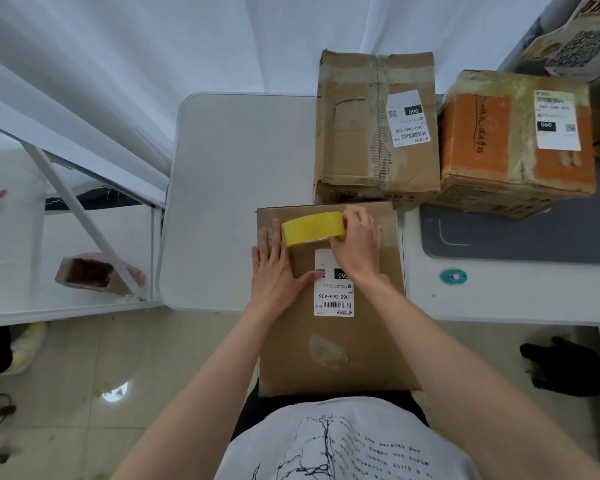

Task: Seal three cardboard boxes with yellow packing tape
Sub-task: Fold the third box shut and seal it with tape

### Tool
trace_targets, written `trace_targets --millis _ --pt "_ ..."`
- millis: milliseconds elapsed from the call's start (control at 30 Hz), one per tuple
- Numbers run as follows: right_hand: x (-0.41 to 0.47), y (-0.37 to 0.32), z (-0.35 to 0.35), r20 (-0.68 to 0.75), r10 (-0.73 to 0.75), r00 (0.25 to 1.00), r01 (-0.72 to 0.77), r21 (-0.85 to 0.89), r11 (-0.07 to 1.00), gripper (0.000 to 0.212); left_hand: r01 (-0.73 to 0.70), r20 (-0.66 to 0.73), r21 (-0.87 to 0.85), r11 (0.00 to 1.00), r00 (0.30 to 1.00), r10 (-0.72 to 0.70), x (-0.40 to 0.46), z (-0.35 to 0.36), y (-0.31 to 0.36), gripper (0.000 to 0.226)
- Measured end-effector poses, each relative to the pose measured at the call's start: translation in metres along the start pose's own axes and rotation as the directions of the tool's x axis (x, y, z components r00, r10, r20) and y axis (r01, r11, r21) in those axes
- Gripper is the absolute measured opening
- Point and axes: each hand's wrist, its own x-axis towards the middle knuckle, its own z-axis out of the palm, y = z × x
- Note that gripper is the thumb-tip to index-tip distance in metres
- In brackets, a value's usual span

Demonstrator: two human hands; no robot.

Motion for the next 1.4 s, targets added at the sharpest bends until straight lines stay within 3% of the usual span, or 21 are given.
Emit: trace_targets --millis 233,433,600,700,800,1067,1233,1400 --pt "0.000 0.042 -0.051 -0.263 0.097 0.960 -0.057 0.156 0.986 0.020 0.000 0.012 0.007 1.000 1.000 0.000 0.000 -0.001 0.003 0.121" --pt "-0.002 0.052 -0.045 -0.258 0.100 0.961 -0.050 0.192 0.980 0.025 0.004 0.032 0.058 0.998 0.999 -0.006 0.000 -0.002 0.005 0.113" --pt "0.009 0.066 -0.042 -0.151 0.110 0.982 -0.081 0.183 0.980 0.022 -0.024 0.018 0.195 0.981 1.000 0.021 -0.001 0.000 0.010 0.087" --pt "0.009 0.066 -0.044 -0.104 0.161 0.981 -0.135 0.223 0.966 0.029 -0.068 -0.017 0.249 0.966 0.997 0.074 -0.001 0.002 0.014 0.083" --pt "0.008 0.062 -0.044 -0.074 0.185 0.980 -0.167 0.197 0.966 0.031 -0.077 -0.029 0.157 0.985 0.996 0.082 0.002 0.006 0.025 0.080" --pt "0.012 0.066 -0.046 -0.044 0.202 0.978 -0.201 0.026 0.979 0.037 -0.065 -0.119 0.086 0.994 0.990 0.075 0.004 0.014 0.040 0.080" --pt "0.009 0.055 -0.043 -0.063 0.239 0.969 -0.240 -0.001 0.971 0.039 -0.038 -0.027 0.061 0.997 0.999 0.039 0.010 0.006 0.051 0.091" --pt "-0.005 0.044 -0.032 -0.083 0.226 0.971 -0.228 -0.010 0.974 0.031 -0.034 0.025 0.143 0.989 0.999 0.031 0.015 0.008 0.042 0.116"
